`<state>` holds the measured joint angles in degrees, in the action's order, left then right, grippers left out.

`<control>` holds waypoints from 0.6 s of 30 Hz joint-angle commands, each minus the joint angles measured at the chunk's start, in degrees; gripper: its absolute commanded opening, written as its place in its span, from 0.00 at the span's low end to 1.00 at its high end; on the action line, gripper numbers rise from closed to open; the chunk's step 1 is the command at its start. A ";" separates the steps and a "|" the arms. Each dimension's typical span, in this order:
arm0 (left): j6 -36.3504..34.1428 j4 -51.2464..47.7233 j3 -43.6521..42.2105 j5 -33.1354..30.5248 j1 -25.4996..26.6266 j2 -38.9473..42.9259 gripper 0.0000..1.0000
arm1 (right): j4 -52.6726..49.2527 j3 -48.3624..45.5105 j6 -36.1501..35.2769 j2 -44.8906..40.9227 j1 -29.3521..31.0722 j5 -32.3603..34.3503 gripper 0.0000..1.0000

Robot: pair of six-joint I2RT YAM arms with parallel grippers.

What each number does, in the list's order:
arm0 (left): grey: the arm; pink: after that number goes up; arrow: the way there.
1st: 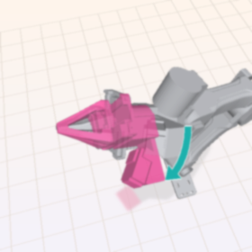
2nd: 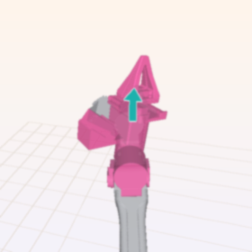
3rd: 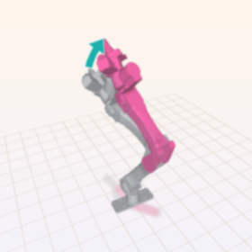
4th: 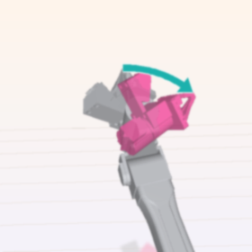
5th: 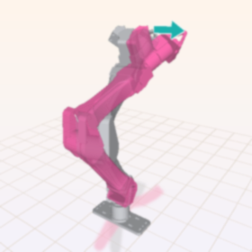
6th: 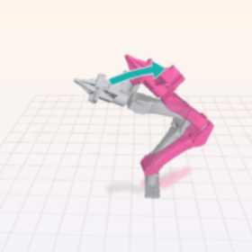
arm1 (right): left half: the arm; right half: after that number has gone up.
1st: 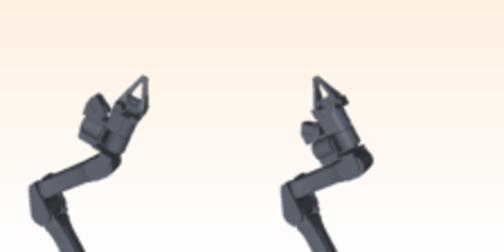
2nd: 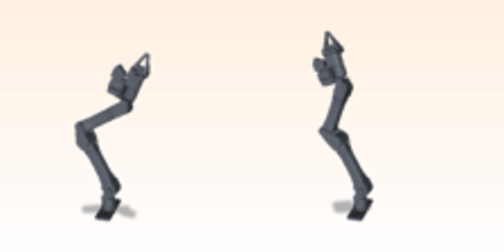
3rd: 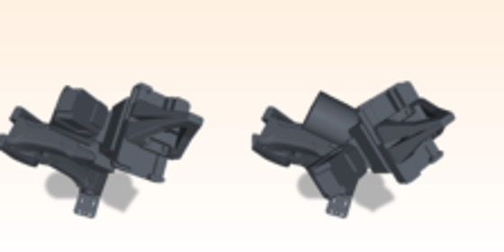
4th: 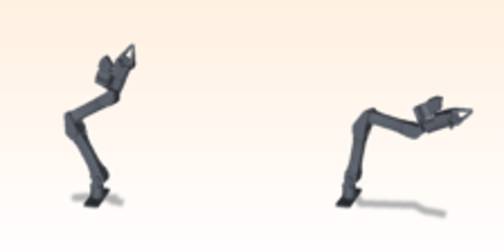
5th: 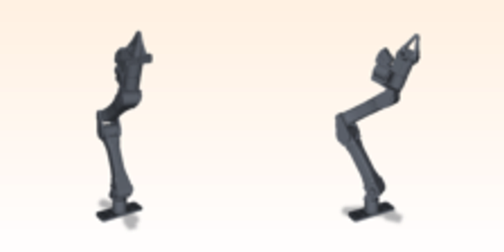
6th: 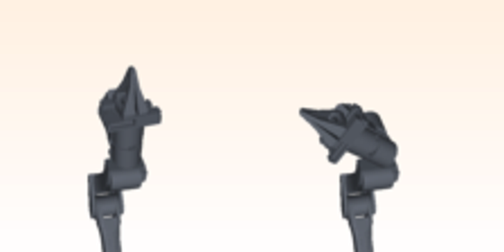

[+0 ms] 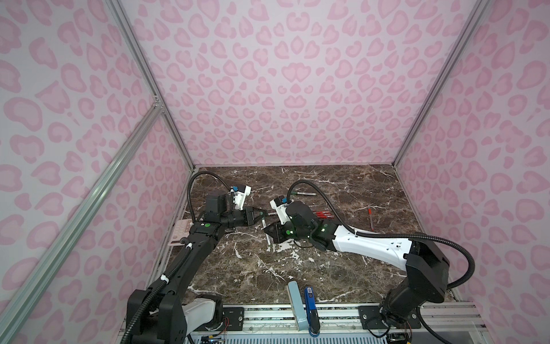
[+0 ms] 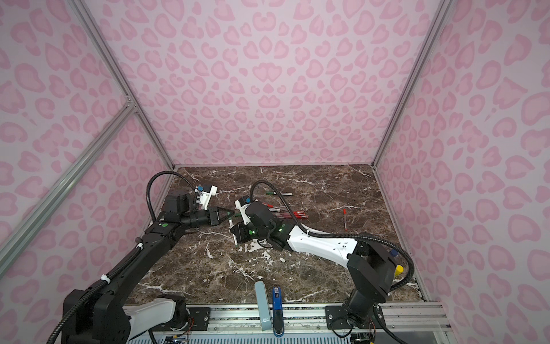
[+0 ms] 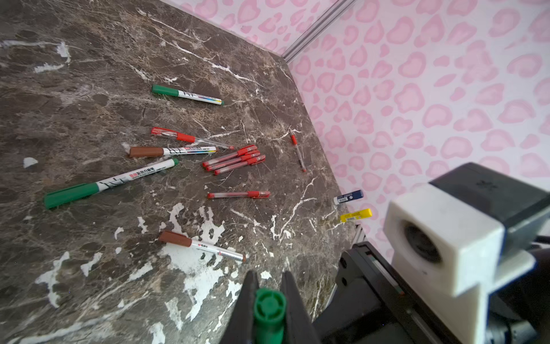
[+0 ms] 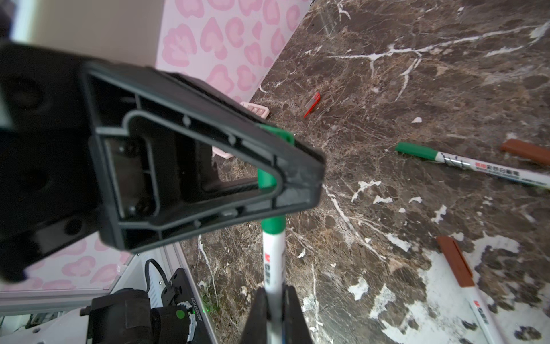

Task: Open the pen caps
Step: 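Pull the right gripper away from the left, drawing the marker out of its cap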

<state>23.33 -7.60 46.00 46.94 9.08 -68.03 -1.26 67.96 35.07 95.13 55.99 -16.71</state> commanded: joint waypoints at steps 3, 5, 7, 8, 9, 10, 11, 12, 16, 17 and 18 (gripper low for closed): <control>-1.21 1.41 -0.93 -1.81 -0.30 0.62 0.03 | 2.03 0.46 0.02 0.90 0.31 -0.69 0.07; -1.79 -0.14 -0.35 -2.52 -0.29 0.75 0.03 | -0.04 1.76 -0.60 1.48 0.31 0.06 0.13; -1.51 -0.15 -0.29 -2.34 -0.28 1.18 0.03 | 0.89 1.82 -0.64 1.68 0.32 0.10 0.21; -0.92 0.81 -0.84 -1.87 -0.22 1.43 0.03 | 1.61 1.69 -0.54 1.96 0.17 -0.07 0.23; -0.50 1.89 -1.41 -1.31 -0.23 1.70 0.03 | 1.87 1.82 -0.58 2.54 0.12 -0.45 0.24; -0.58 2.25 -1.69 -1.08 -0.25 1.84 0.03 | 1.64 2.35 -0.69 3.24 0.00 -0.88 0.24; -0.93 1.74 -1.55 -1.32 -0.29 1.88 0.03 | 0.86 3.19 -0.86 4.02 -0.11 -1.28 0.24; -1.33 0.53 -0.97 -1.91 -0.29 2.00 0.03 | -0.06 3.89 -1.03 4.60 -0.24 -1.31 0.24; -0.40 1.69 -1.68 -1.25 -0.29 2.55 0.03 | 1.88 2.81 -0.49 4.85 -0.23 -1.64 0.20; -0.43 2.11 -1.91 -0.91 -0.29 2.68 0.03 | 1.53 2.91 -0.57 5.18 -0.26 -1.84 0.18; -0.71 1.76 -1.68 -1.10 -0.30 2.73 0.03 | 0.57 3.44 -0.65 5.48 -0.33 -2.00 0.16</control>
<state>22.65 -7.33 44.34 44.99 8.84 -65.71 -0.56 71.33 34.87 99.70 55.75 -18.17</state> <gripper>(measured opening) 0.139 0.169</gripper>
